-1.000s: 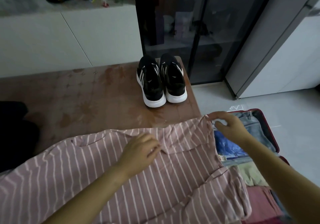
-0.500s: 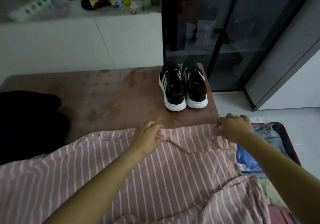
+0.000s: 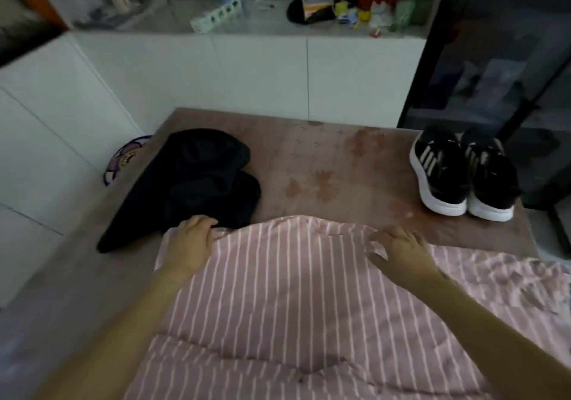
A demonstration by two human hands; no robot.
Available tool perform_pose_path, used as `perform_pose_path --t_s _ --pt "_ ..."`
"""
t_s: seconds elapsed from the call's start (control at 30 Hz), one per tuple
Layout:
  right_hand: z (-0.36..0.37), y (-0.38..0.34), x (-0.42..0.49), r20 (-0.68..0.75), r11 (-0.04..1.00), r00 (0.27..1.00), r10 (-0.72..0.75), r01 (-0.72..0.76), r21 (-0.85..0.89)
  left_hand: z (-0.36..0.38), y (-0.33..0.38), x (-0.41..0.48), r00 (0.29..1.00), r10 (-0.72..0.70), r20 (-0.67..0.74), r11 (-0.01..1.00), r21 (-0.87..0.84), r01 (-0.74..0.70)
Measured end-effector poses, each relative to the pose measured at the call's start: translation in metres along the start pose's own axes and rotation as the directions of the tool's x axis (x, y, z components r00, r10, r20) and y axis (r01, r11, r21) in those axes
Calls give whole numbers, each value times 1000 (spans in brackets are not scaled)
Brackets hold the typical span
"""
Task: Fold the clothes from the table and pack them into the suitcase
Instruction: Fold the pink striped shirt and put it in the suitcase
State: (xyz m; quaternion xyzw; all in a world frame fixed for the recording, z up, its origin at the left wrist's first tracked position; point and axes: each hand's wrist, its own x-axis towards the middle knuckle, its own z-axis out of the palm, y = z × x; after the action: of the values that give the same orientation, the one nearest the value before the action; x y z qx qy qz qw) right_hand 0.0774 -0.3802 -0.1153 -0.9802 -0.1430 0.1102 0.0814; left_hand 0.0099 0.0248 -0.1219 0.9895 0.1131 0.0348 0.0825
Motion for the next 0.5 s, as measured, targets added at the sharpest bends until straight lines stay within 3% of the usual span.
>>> perform_pose_path --t_s 0.1,0.2,0.27,0.4,0.47,0.5 --pt "6 -40 22 -70 999 997 -34 33 -5 -11 -41 5 999 -32 36 997 72 30" --pt "8 -57 43 -126 999 992 16 -21 -36 -12 -57 12 970 62 234 980 171 -104" --pt "9 -54 53 -96 992 991 95 -103 -75 -10 -64 15 957 80 277 974 185 -135" --pt "14 -37 60 65 956 976 209 -190 -224 -12 -81 21 998 62 0 997 42 -62" --pt "15 -30 58 -50 961 993 107 -116 -252 -14 -82 22 990 74 -123 997 -17 -77" --pt "14 -25 53 -179 964 983 32 -78 -255 -15 -80 22 980 79 -181 994 -57 -90"
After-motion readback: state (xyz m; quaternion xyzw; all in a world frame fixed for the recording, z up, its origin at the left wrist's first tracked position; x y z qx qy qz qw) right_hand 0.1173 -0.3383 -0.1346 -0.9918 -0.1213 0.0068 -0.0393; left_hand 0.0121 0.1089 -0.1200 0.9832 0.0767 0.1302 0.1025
